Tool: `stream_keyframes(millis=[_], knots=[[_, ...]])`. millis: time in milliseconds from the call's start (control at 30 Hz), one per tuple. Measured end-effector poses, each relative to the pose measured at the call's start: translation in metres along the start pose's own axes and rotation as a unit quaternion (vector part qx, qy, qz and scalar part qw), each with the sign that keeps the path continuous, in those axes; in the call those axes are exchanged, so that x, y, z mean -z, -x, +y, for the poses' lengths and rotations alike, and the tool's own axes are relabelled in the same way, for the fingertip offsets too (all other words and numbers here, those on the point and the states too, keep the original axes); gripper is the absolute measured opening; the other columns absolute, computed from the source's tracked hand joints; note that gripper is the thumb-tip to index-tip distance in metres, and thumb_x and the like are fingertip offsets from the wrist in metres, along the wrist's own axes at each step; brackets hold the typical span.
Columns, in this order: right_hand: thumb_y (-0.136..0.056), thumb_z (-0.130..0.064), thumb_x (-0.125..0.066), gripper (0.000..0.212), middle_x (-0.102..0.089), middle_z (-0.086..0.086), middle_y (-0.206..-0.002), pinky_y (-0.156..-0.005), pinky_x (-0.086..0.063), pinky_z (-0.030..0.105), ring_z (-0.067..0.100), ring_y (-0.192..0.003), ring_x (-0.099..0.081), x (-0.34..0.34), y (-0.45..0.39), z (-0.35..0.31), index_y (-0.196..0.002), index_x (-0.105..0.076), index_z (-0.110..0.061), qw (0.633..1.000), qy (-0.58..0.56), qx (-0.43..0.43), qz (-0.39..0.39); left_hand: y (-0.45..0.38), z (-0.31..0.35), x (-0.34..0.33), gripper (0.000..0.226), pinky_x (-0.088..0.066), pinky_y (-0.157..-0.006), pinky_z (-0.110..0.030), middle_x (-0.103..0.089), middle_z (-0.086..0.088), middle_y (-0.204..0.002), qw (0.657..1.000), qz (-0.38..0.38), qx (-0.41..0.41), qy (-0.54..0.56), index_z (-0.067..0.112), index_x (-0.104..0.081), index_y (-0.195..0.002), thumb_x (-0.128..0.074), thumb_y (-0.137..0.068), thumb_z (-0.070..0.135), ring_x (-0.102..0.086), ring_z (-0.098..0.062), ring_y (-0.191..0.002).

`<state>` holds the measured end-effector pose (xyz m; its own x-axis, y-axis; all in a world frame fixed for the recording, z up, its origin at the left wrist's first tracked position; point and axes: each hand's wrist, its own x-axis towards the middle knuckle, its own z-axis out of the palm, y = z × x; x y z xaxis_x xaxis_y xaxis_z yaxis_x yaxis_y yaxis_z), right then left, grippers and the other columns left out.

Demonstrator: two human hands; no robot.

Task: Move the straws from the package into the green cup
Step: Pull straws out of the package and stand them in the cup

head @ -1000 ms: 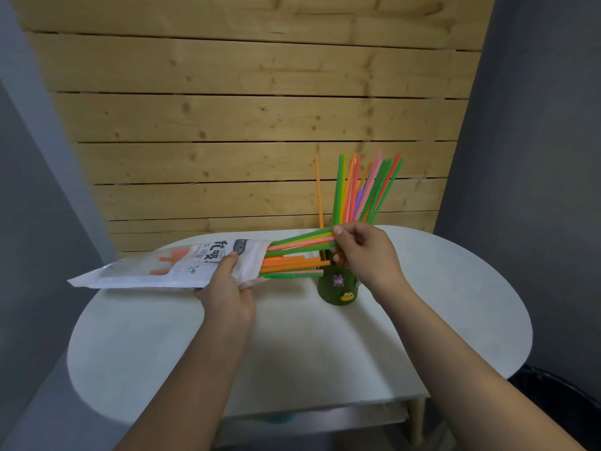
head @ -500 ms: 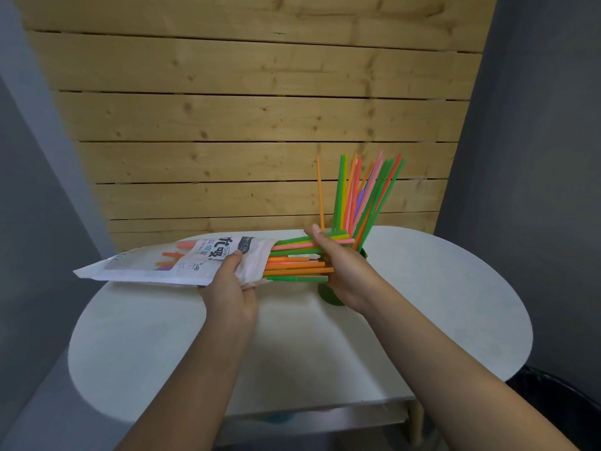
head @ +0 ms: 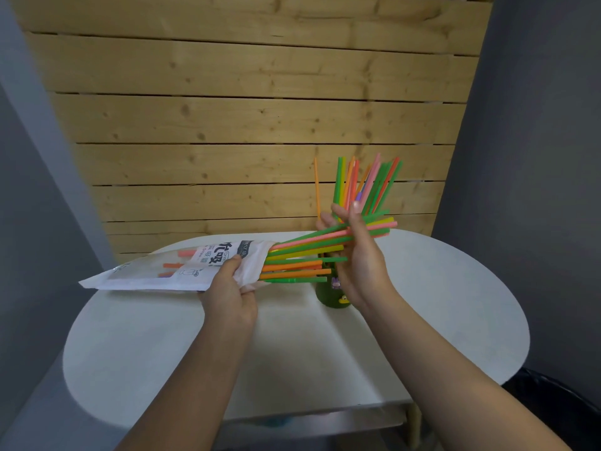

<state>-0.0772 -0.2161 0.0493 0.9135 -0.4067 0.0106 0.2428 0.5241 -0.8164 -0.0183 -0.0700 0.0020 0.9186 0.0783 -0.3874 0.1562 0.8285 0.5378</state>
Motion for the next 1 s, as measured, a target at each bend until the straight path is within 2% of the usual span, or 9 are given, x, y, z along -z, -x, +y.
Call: stream_keyframes(millis=[67,200,300,367,500,600,700,867,1000], knots=[[-0.074,-0.047,-0.062,0.067,-0.062,0.012,-0.127,-0.101,-0.046,0.042,0.022,-0.116,-0.06,-0.004,0.003,0.008,-0.13,-0.053,-0.012,1.0,-0.01,-0.019,-0.009,-0.001,0.0,0.0,0.06,-0.053,-0.044,-0.02,-0.059,-0.009,-0.139,1.0,0.002,0.0,0.002,0.014,-0.042,-0.143,-0.062,-0.089,-0.001,-0.064,-0.023,-0.119],[-0.089,-0.027,-0.058,0.032,-0.062,0.013,-0.126,-0.101,-0.045,0.041,0.023,-0.118,-0.059,-0.008,0.0,0.004,-0.116,-0.062,-0.011,0.997,-0.018,-0.071,-0.026,-0.004,0.001,0.0,0.061,-0.049,-0.04,-0.016,-0.056,-0.01,-0.144,1.0,-0.005,0.007,-0.006,0.011,-0.042,-0.144,-0.063,-0.088,0.0,-0.064,-0.02,-0.111],[-0.098,-0.025,-0.045,0.035,-0.065,0.018,-0.12,-0.11,-0.037,0.043,0.023,-0.117,-0.059,-0.004,-0.007,-0.005,-0.091,-0.068,0.0,0.996,0.0,-0.081,-0.04,-0.005,0.0,0.001,0.06,-0.05,-0.042,-0.017,-0.056,-0.011,-0.144,1.0,-0.014,0.008,-0.01,0.01,-0.043,-0.145,-0.062,-0.089,0.0,-0.063,-0.021,-0.108],[-0.1,-0.027,-0.039,0.047,-0.068,0.019,-0.112,-0.109,-0.036,0.041,0.024,-0.113,-0.061,-0.002,-0.01,-0.012,-0.067,-0.064,-0.006,0.997,-0.019,-0.055,-0.041,-0.006,0.001,0.002,0.061,-0.053,-0.045,-0.021,-0.057,-0.011,-0.142,1.0,-0.018,0.005,-0.002,0.011,-0.042,-0.145,-0.061,-0.089,0.0,-0.063,-0.022,-0.113],[-0.101,-0.031,-0.033,0.048,-0.073,0.014,-0.074,-0.089,-0.052,0.037,0.022,-0.08,-0.072,-0.005,-0.015,-0.035,-0.058,-0.04,-0.011,0.996,-0.079,0.041,-0.027,-0.009,0.002,0.004,0.06,-0.055,-0.047,-0.023,-0.058,-0.01,-0.14,1.0,-0.011,0.004,0.011,0.012,-0.04,-0.146,-0.06,-0.09,-0.001,-0.065,-0.021,-0.111],[-0.1,-0.034,-0.039,0.048,-0.049,0.002,-0.043,-0.072,-0.058,0.036,0.017,-0.047,-0.058,-0.005,-0.021,-0.045,-0.056,-0.037,-0.013,0.989,-0.109,0.097,0.038,-0.014,0.0,0.007,0.058,-0.052,-0.044,-0.018,-0.059,-0.009,-0.14,1.0,0.0,0.006,0.007,0.01,-0.043,-0.144,-0.06,-0.09,0.0,-0.064,-0.021,-0.11],[-0.099,-0.038,-0.042,0.049,-0.027,-0.005,-0.04,-0.054,-0.052,0.026,0.01,-0.037,-0.032,-0.003,-0.025,-0.053,-0.055,-0.033,-0.016,0.984,-0.095,0.127,0.081,-0.022,-0.002,0.012,0.062,-0.054,-0.047,-0.019,-0.059,-0.007,-0.139,1.0,0.016,-0.003,-0.005,0.013,-0.041,-0.144,-0.064,-0.087,0.002,-0.064,-0.018,-0.115],[-0.098,-0.038,-0.044,0.046,-0.024,-0.007,-0.041,-0.038,-0.034,0.019,0.008,-0.033,-0.025,0.007,-0.035,-0.066,-0.06,-0.031,-0.017,0.98,-0.047,0.152,0.116,-0.025,-0.004,0.016,0.063,-0.053,-0.091,-0.03,-0.061,-0.005,-0.136,0.999,0.02,-0.024,-0.021,0.015,-0.042,-0.144,-0.066,-0.087,0.002,-0.064,-0.02,-0.118],[-0.097,-0.037,-0.045,0.046,-0.028,-0.009,-0.038,-0.037,-0.03,0.02,0.007,-0.032,-0.029,0.01,-0.034,-0.079,-0.058,-0.032,-0.016,0.973,0.0,0.182,0.139,-0.025,-0.003,0.017,0.064,-0.057,-0.077,-0.027,-0.06,-0.004,-0.137,0.999,0.024,-0.025,-0.023,0.016,-0.041,-0.144,-0.066,-0.087,0.003,-0.064,-0.019,-0.118]])
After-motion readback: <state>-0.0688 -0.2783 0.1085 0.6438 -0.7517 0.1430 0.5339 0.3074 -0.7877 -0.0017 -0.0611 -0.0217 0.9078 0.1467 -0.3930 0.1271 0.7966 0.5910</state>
